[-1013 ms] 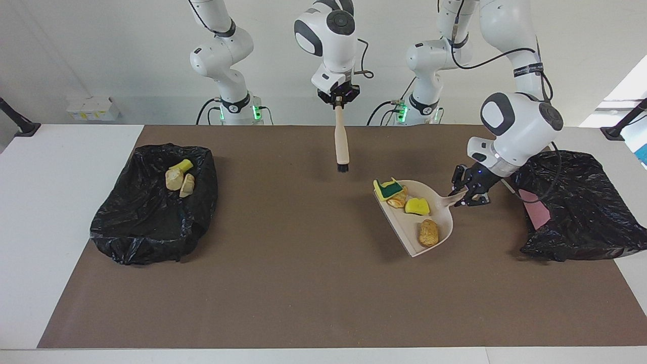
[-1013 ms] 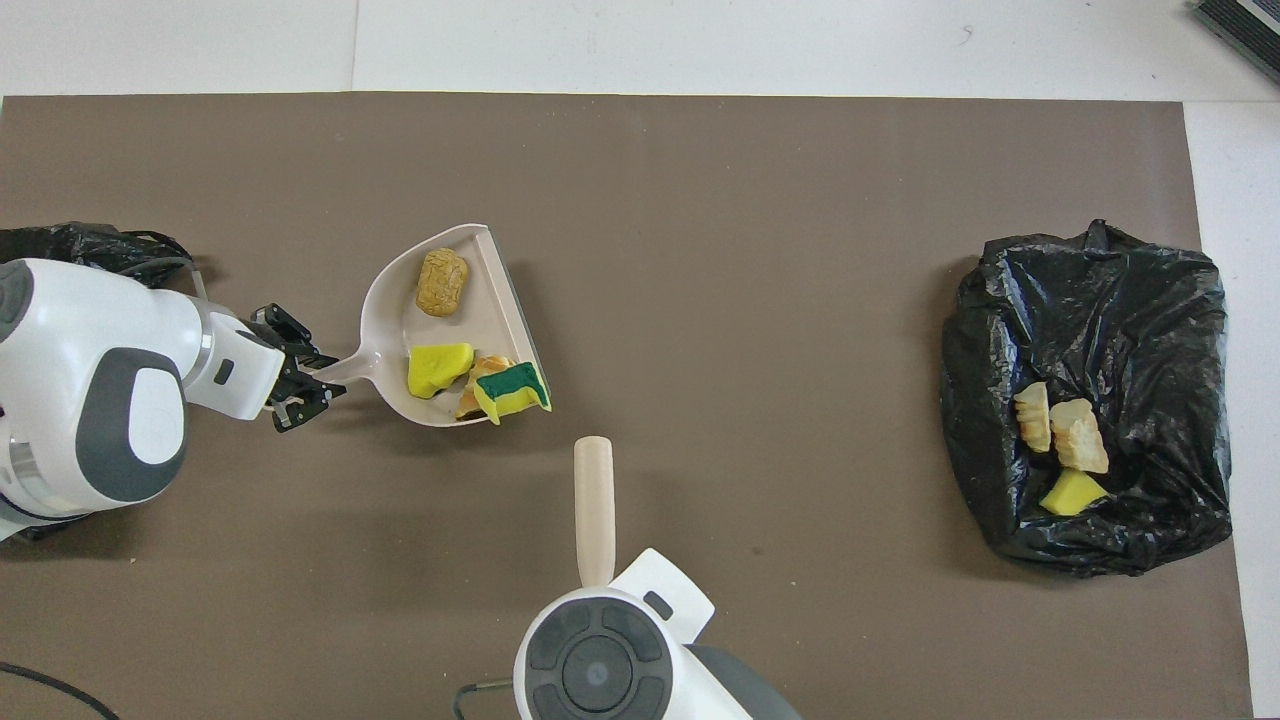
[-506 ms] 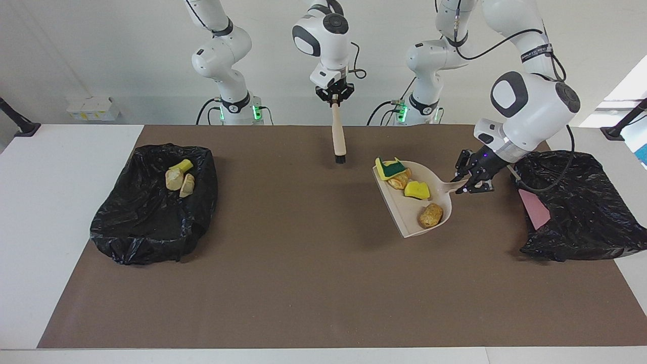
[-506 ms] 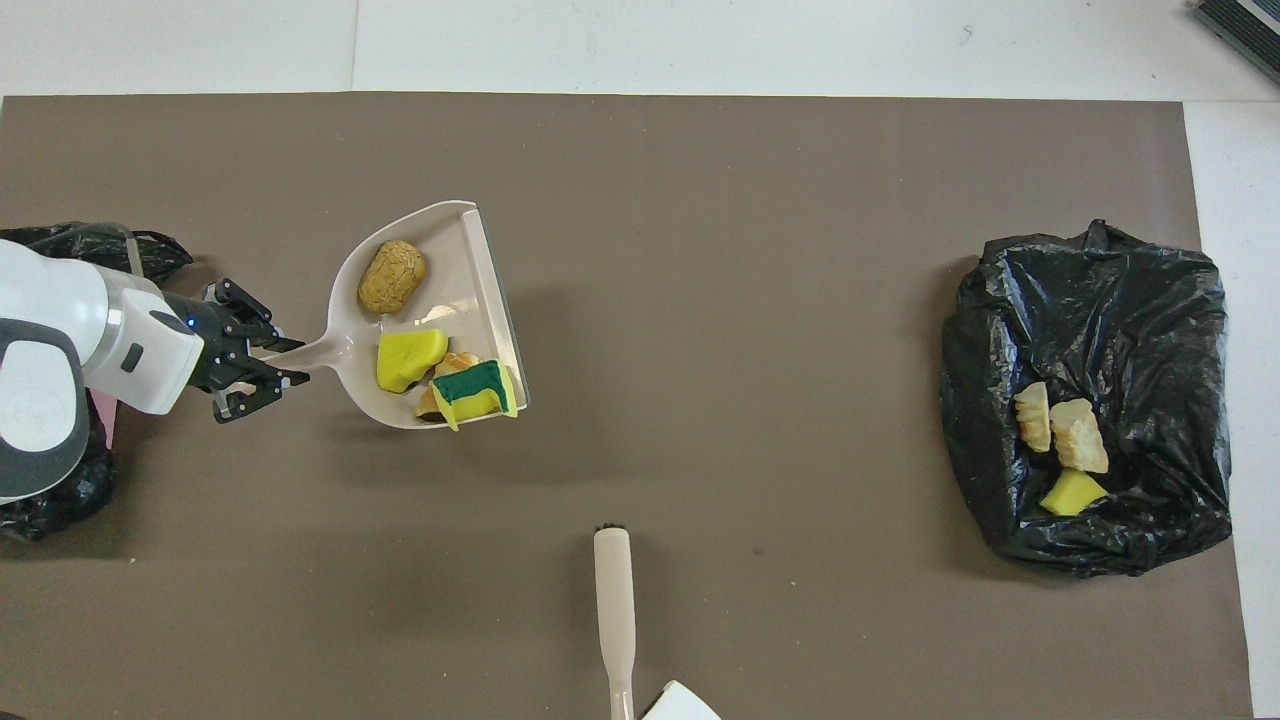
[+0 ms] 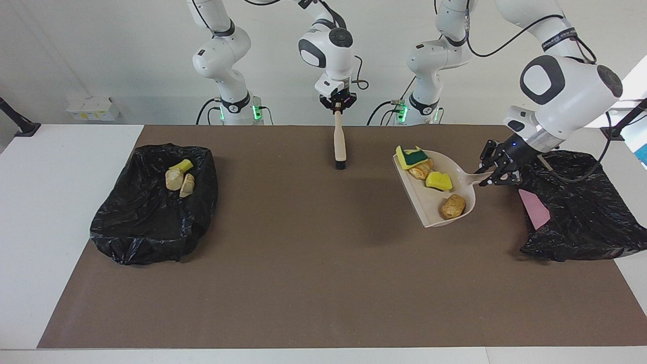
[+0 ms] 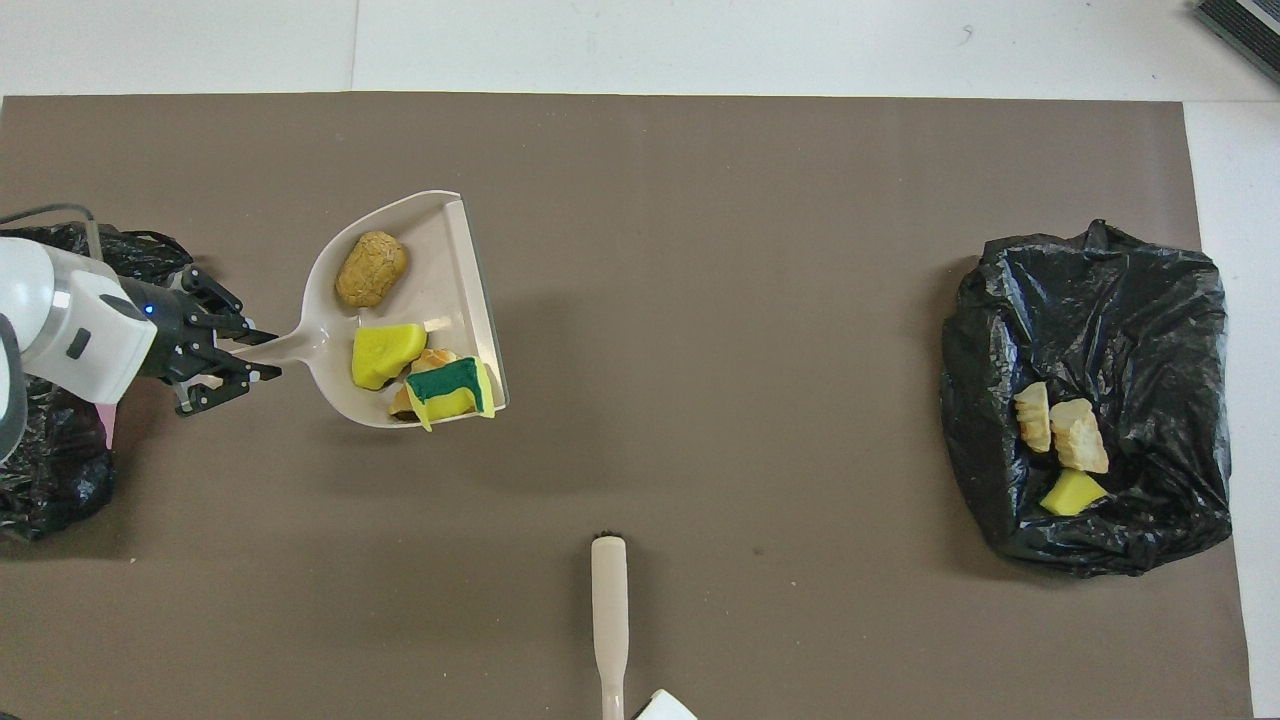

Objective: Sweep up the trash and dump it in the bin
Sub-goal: 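Carry the loaded dustpan with the left gripper toward the nearer black bag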

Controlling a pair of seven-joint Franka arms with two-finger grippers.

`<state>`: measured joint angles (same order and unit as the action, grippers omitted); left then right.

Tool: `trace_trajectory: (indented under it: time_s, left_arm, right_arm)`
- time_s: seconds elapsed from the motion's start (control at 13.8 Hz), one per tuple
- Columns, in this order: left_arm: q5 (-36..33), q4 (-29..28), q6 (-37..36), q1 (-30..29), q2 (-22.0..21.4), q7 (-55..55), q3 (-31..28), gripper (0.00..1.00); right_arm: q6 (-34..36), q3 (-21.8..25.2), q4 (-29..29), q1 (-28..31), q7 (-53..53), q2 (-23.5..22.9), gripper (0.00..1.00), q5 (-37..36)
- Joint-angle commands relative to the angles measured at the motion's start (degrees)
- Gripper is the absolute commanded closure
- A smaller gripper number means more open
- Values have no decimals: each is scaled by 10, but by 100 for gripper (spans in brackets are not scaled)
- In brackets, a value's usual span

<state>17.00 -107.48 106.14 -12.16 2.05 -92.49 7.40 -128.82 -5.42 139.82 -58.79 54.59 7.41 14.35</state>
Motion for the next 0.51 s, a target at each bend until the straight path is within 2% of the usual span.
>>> trace_trajectory:
  time_s: [0.0,0.07,0.14,0.43]
  left_arm:
    - [-31,39,-27,-43,21,-37,5,100]
    - [-49,49,-33,-57,23,-46,5,100]
    - [-65,58,-38,-75,28,-60,5,100]
    - [-104,89,-55,-140,40,-123,4,100]
  right_arm:
    - [-16,1,1,-2,10,-3,100,1]
    - [-16,1,0,-1,7,-5,94,0]
    - [-16,1,-1,-1,5,-8,76,0]
    - [-13,1,-2,0,1,-9,58,0]
